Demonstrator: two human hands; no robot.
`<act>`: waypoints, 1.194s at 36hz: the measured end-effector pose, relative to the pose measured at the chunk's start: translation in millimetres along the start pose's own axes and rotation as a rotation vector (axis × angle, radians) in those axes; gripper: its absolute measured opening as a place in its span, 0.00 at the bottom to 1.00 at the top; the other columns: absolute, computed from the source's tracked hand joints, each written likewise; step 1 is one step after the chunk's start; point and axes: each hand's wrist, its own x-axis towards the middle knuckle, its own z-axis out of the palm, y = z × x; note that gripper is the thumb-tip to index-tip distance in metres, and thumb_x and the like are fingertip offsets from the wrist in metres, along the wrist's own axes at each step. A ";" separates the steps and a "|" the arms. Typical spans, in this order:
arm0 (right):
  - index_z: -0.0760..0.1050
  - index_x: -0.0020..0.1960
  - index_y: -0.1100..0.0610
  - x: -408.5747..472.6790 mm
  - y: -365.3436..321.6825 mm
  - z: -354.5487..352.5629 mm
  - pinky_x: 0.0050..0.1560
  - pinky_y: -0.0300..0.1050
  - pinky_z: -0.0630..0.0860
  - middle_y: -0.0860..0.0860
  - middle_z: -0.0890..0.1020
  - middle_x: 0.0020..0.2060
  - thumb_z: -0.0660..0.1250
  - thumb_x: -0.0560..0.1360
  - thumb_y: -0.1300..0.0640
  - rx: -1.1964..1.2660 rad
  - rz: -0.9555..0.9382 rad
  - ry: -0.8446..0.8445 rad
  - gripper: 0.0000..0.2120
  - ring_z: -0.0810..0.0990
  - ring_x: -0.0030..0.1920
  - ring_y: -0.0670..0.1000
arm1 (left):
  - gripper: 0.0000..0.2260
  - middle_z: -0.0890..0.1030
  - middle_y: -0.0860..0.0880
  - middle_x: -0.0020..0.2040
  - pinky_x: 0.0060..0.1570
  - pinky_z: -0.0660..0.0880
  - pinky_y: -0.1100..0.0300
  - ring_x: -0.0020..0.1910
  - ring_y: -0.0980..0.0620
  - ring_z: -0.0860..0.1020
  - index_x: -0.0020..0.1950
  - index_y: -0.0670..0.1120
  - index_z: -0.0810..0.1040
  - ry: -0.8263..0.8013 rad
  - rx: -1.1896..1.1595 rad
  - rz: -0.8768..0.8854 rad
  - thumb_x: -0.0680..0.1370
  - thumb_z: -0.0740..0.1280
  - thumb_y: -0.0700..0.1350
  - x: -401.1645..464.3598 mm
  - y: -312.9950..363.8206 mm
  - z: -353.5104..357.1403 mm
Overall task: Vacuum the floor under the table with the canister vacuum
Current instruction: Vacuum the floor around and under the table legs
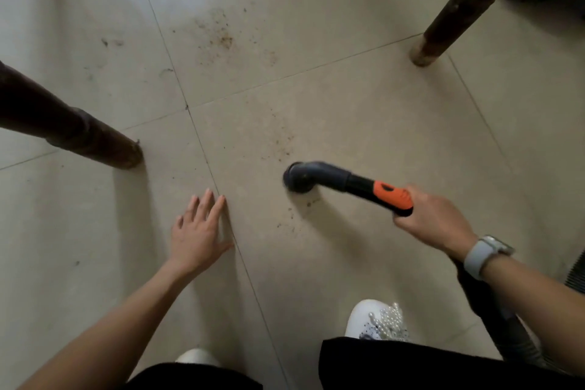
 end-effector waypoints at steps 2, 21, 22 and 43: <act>0.70 0.51 0.54 0.6 2.9 -7.9 0.37 0.48 0.69 0.59 0.82 0.43 0.67 0.71 0.53 -0.008 0.044 0.051 0.11 0.79 0.44 0.63 | 0.42 0.47 0.48 0.79 0.71 0.56 0.47 0.78 0.45 0.47 0.79 0.52 0.50 0.004 0.008 -0.002 0.73 0.70 0.59 -0.3 0.9 -0.9; 0.72 0.53 0.53 -30.3 40.0 -0.2 0.38 0.48 0.69 0.59 0.83 0.45 0.68 0.70 0.52 -0.061 0.092 0.061 0.14 0.80 0.45 0.62 | 0.43 0.47 0.48 0.79 0.72 0.57 0.44 0.77 0.44 0.47 0.78 0.50 0.51 -0.037 -0.038 -0.073 0.71 0.74 0.52 2.2 12.9 -7.4; 0.72 0.54 0.53 -34.6 34.8 5.1 0.39 0.48 0.70 0.58 0.83 0.45 0.68 0.70 0.52 -0.060 0.072 0.036 0.14 0.80 0.46 0.62 | 0.44 0.48 0.48 0.79 0.72 0.57 0.44 0.77 0.44 0.47 0.78 0.50 0.51 -0.035 -0.041 -0.078 0.71 0.74 0.51 2.3 13.8 -7.5; 0.72 0.55 0.52 -58.2 33.1 25.1 0.42 0.49 0.73 0.55 0.83 0.46 0.66 0.71 0.52 -0.020 -0.012 -0.065 0.13 0.80 0.47 0.61 | 0.42 0.47 0.46 0.79 0.73 0.58 0.45 0.77 0.41 0.48 0.78 0.49 0.49 -0.067 -0.005 -0.109 0.73 0.73 0.51 5.0 21.2 -7.7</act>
